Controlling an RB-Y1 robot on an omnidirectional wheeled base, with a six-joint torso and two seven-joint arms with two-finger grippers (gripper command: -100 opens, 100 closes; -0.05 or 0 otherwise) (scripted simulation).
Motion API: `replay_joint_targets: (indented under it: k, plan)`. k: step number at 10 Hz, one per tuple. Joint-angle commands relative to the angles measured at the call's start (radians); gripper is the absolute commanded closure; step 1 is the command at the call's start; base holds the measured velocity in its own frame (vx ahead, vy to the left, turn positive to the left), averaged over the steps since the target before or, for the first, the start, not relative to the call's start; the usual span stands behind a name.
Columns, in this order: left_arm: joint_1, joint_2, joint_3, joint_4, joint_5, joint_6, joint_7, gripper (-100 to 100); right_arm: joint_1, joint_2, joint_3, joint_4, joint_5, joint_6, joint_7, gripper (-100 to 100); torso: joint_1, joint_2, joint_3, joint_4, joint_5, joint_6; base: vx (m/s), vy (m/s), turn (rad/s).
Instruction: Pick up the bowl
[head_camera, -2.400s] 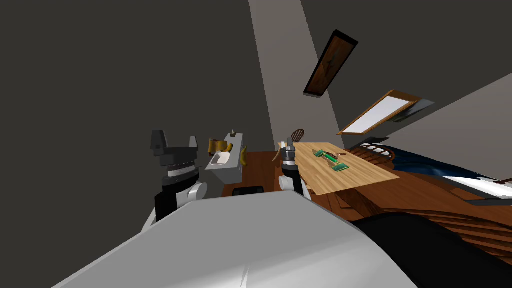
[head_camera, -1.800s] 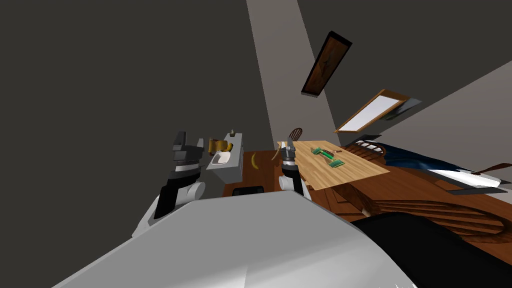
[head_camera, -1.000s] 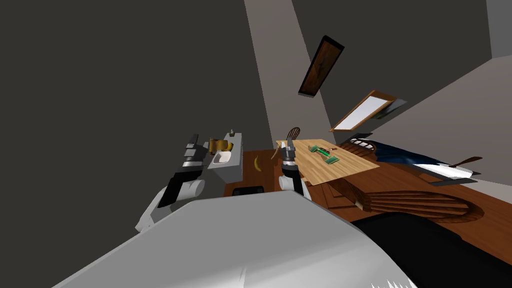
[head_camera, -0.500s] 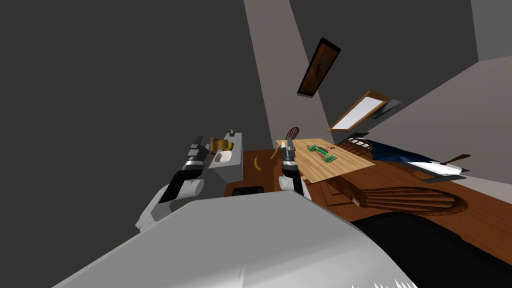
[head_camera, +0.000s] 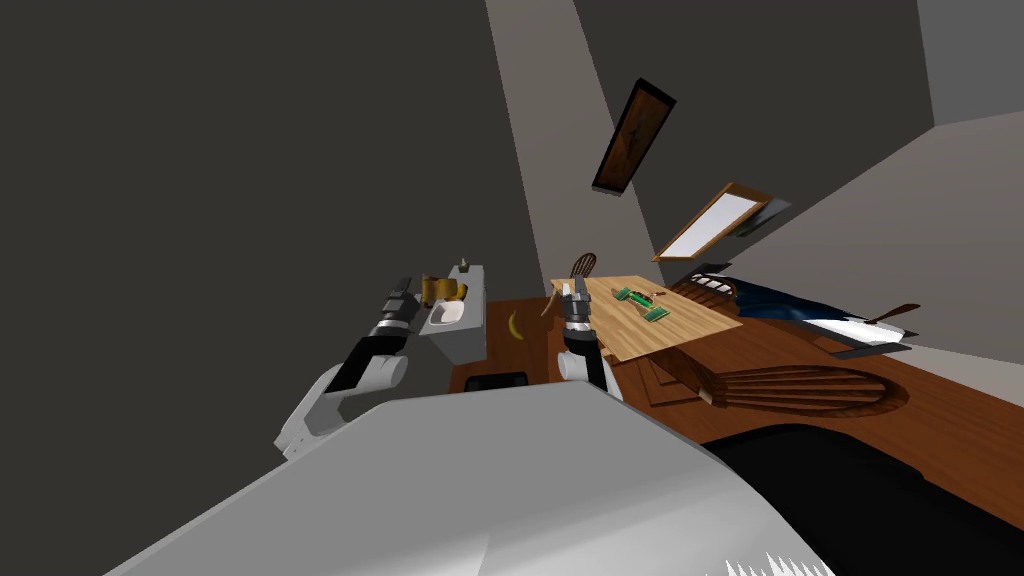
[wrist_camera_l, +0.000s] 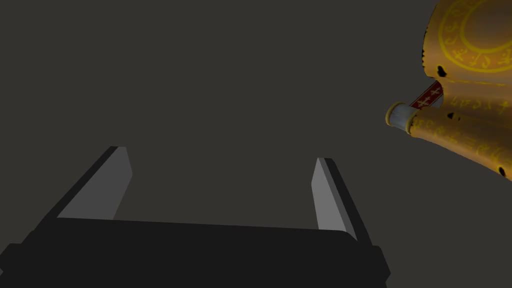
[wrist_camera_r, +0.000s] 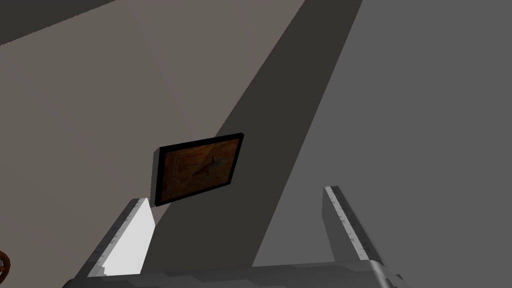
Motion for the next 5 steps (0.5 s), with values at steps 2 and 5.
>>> replay_joint_targets:
  k: [2, 5]
  plan:
    - [-0.009, 0.015, 0.007, 0.023, 0.002, 0.058, 0.005, -100, 0.000, 0.000, 0.000, 0.000, 0.000, 0.000, 0.000, 0, 0.000, 0.000, 0.000, 0.000, 0.000, 0.000, -0.026, 0.012, -0.015]
    - [-0.019, 0.024, 0.008, 0.050, 0.004, 0.122, 0.008, -100, 0.000, 0.000, 0.000, 0.000, 0.000, 0.000, 0.000, 0, -0.002, -0.001, -0.001, 0.000, 0.000, 0.000, -0.008, 0.002, -0.003]
